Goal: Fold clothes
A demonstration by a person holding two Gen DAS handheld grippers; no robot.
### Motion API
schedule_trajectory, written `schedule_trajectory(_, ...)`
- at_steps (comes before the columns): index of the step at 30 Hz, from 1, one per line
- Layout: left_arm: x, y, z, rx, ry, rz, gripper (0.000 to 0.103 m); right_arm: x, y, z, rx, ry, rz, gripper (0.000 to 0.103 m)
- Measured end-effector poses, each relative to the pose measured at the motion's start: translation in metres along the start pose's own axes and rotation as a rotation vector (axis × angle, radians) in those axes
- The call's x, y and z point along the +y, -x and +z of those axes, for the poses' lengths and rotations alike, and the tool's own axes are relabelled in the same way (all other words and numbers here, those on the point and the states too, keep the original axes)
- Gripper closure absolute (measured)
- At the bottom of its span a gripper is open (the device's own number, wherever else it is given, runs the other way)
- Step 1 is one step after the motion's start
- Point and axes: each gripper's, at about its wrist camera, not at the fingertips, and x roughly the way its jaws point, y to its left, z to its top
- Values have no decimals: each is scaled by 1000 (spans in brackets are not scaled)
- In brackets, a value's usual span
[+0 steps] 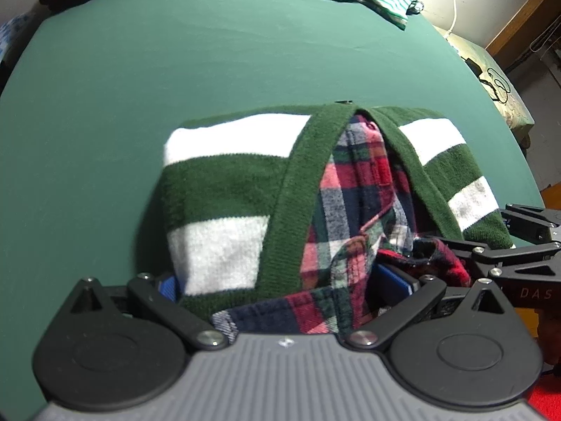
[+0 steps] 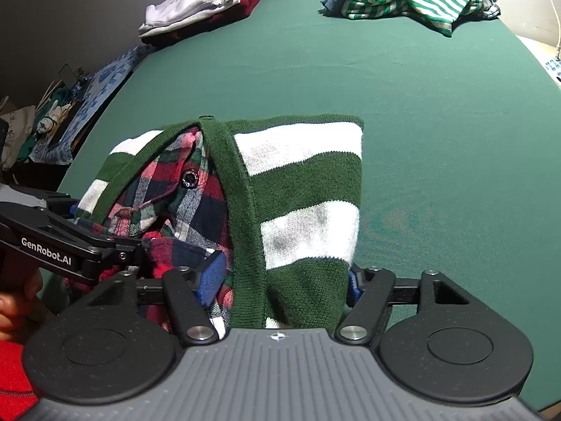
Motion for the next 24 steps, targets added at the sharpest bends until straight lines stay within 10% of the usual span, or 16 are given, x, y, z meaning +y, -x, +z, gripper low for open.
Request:
schedule_trajectory(17, 0, 1, 0, -18, 31, -84, 3, 1, -3, 6, 26, -26, 35, 27)
schedule_trajectory(24, 9, 8, -4, -49, 59, -84, 14, -7, 0, 7, 15, -43, 29, 52)
